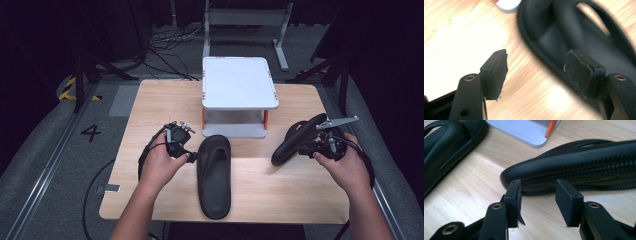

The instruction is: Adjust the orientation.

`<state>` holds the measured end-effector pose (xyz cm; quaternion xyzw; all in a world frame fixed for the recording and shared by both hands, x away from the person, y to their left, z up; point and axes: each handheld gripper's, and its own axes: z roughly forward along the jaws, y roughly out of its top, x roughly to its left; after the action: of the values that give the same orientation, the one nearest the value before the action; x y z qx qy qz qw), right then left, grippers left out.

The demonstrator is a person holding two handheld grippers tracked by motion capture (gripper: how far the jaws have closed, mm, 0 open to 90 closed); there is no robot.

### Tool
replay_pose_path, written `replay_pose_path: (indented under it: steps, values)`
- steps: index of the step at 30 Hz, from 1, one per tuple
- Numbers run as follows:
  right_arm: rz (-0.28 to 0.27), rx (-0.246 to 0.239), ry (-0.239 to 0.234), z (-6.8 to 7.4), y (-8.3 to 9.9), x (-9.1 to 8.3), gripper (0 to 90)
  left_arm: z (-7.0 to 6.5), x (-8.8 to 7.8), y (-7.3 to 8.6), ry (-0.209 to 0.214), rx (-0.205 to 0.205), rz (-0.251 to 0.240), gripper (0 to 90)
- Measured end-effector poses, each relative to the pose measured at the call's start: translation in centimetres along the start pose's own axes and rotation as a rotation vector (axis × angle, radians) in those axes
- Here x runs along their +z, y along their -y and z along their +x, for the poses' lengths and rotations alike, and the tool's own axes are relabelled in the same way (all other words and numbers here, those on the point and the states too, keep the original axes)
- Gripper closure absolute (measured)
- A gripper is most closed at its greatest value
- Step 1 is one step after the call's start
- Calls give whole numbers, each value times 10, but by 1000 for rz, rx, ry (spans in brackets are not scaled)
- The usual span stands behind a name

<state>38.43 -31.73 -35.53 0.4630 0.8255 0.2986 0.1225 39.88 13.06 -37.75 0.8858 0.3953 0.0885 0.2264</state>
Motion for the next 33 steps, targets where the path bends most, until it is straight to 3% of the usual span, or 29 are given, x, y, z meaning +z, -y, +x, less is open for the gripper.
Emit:
replay_pose_path:
  steps: [3, 4, 10, 14, 17, 20, 28, 33]
  values:
    - [-12, 8, 4, -6, -6, 3, 580, 10, -2, 8, -11, -9, 15, 318]
    - [-19, 10, 0, -8, -8, 3, 585, 19, -2, 16, -23, -12, 32, 313]
    - [-33, 31, 10, -20, -16, 9, 627, 36, -4, 36, -30, -34, 77, 313]
    - [-41, 7, 27, -22, -26, 13, 677, 46, -7, 53, -43, -65, 107, 313]
    - [-59, -2, 48, -23, -34, 15, 778, 50, -9, 62, -54, -83, 120, 309]
    - [-66, 9, 29, -24, -40, 22, 847, 50, -10, 69, -57, -93, 125, 309]
    - [-14, -24, 102, -26, -49, 51, 854, 49, -15, 86, -63, -117, 125, 307]
    - [0, -30, 111, -26, -49, 55, 842, 53, -18, 89, -73, -134, 118, 307]
